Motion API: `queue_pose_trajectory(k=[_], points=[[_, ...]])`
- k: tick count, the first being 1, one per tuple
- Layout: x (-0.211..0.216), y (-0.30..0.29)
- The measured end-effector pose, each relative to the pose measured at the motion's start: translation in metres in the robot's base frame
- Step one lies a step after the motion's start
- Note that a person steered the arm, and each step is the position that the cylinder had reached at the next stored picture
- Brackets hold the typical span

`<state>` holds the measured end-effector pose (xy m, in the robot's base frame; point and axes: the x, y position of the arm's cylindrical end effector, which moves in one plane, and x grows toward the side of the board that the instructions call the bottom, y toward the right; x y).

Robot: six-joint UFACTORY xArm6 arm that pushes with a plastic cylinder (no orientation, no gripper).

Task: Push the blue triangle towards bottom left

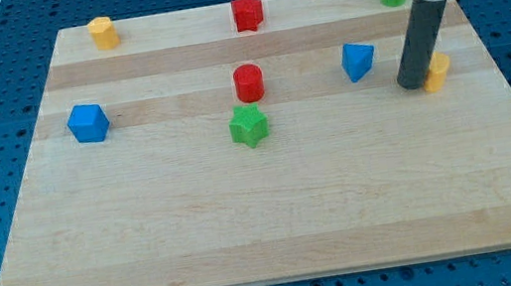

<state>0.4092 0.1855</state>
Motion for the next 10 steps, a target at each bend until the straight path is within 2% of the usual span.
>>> queue_pose_trajectory(k=[3, 6, 10], points=[[-0.008, -0.008], [-0.061, -0.038], [-0.078, -0.126]])
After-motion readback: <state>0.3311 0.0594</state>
